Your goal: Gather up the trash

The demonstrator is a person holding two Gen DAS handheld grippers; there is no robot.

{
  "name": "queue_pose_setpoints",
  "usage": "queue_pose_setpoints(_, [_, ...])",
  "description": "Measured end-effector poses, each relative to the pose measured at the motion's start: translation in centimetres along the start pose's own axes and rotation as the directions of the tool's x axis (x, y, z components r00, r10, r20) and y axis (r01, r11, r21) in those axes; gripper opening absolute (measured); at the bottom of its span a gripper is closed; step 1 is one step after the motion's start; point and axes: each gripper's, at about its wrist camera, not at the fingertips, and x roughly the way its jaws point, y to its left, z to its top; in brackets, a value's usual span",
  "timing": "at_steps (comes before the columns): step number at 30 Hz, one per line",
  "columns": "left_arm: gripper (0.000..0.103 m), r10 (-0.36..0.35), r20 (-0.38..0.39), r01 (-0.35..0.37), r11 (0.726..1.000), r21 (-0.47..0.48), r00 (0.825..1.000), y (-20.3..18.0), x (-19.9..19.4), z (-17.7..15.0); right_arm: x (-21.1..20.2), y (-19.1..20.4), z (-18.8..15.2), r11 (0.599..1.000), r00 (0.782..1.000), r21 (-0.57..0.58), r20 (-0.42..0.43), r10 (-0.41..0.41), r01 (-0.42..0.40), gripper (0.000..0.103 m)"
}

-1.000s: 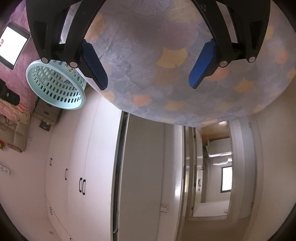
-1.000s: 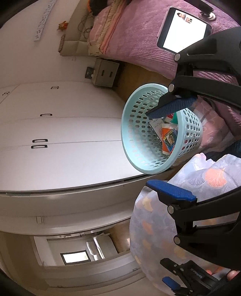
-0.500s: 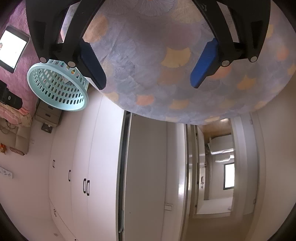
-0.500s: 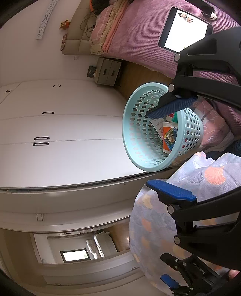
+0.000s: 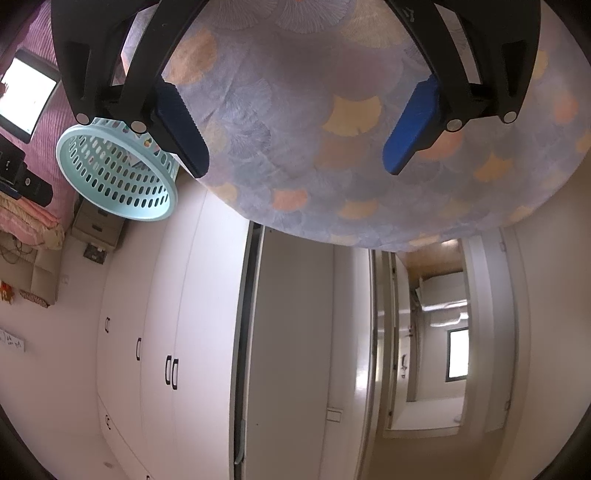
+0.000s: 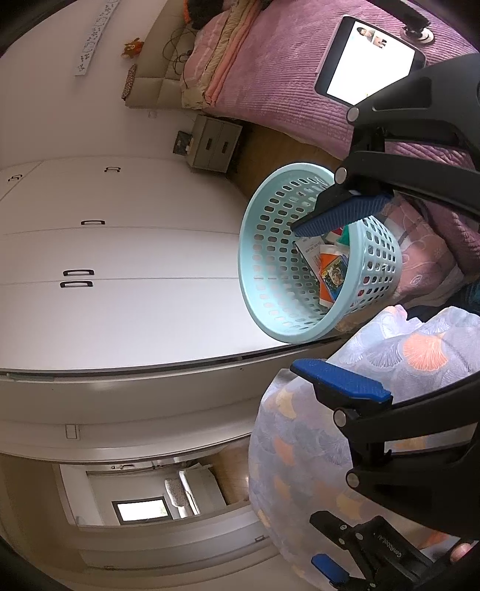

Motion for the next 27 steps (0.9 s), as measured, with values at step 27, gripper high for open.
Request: queue_pose_setpoints(27, [0.094, -0.003, -0.006, 0.003, 1.0, -0.011, 1.0, 0.18, 0.07, -0.08, 0.13, 0.04, -0.05, 1.0, 1.0, 0.002, -0.009, 0.005, -0.005, 0.065])
